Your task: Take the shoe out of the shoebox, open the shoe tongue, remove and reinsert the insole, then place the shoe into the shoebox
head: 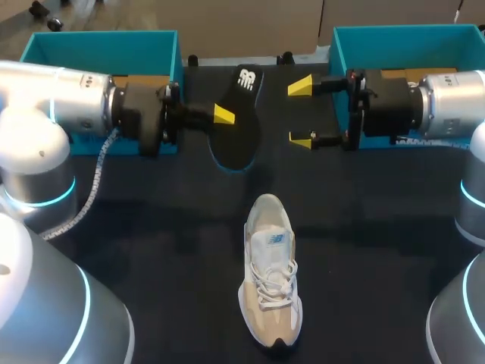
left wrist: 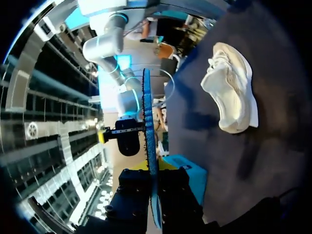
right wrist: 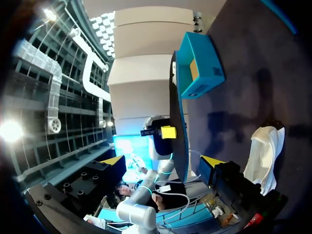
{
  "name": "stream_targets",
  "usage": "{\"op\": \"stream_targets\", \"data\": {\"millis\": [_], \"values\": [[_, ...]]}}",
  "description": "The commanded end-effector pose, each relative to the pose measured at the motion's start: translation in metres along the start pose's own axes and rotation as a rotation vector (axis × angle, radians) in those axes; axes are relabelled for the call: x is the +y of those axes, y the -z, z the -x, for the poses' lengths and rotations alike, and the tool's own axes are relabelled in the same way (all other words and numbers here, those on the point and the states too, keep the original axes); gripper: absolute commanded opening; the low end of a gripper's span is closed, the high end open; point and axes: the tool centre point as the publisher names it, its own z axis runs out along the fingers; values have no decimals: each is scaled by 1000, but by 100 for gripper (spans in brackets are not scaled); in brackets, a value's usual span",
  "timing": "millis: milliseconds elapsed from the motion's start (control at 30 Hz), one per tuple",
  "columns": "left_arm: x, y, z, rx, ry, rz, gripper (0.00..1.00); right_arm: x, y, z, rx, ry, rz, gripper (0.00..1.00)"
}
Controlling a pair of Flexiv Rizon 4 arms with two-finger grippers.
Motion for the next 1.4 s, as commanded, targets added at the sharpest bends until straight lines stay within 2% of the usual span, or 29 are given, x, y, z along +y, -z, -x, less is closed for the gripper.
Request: {"op": "stream_targets", "data": {"millis": [33, 233, 500, 767, 900, 1300, 1400], "values": [[-7, -11, -3, -2, -220, 68, 0, 0, -2, 0, -1, 0, 3, 100], [0, -15, 0, -39, -178, 49, 0, 0, -2, 0, -1, 0, 3, 100], [0, -14, 0, -46, -112, 32, 0, 0, -2, 0, -1, 0, 3, 100], [-2, -10, 5, -69, -46, 28, 0, -12, -21, 13, 13, 106, -44, 100], [-4, -8, 5, -80, -7, 29, 0, -15, -32, 24, 13, 109, -70, 100], [-4, -6, 5, -69, -23, 32, 0, -15, -32, 24, 13, 109, -70, 100], [-3, -11, 3, -83, -1, 37, 0, -12, -45, 25, 0, 108, -92, 100]]}}
